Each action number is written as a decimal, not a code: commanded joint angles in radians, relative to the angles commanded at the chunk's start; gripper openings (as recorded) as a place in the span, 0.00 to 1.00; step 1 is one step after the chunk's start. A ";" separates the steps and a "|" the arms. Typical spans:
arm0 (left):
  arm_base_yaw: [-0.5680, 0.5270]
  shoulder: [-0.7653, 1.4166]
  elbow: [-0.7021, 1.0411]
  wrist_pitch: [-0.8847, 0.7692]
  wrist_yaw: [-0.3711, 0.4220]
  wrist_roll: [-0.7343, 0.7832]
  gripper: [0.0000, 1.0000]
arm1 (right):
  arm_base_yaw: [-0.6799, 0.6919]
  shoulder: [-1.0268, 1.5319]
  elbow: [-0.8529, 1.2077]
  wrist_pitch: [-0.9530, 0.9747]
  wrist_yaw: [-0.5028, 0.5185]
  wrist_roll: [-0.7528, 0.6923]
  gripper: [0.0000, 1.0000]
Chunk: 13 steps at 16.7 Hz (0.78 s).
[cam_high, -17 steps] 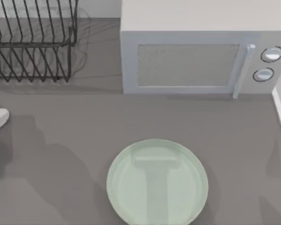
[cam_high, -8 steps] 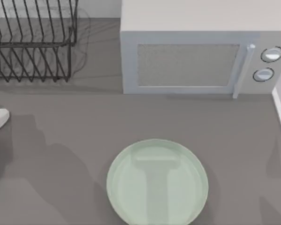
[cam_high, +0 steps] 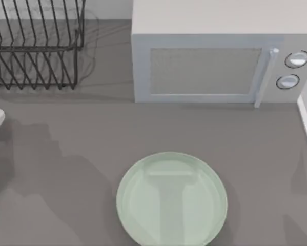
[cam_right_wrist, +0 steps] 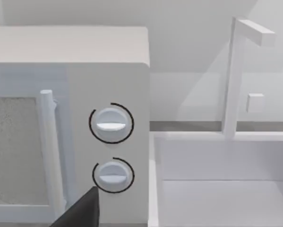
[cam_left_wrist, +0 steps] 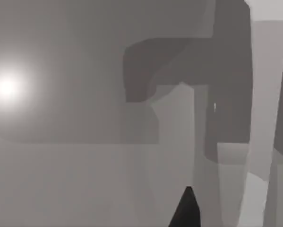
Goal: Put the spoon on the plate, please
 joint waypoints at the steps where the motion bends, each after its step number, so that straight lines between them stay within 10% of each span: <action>1: -0.001 -0.014 0.029 -0.048 0.000 0.000 0.00 | 0.000 0.000 0.000 0.000 0.000 0.000 1.00; 13: -0.004 -0.092 0.160 -0.253 0.001 -0.010 0.00 | 0.000 0.000 0.000 0.000 0.000 0.000 1.00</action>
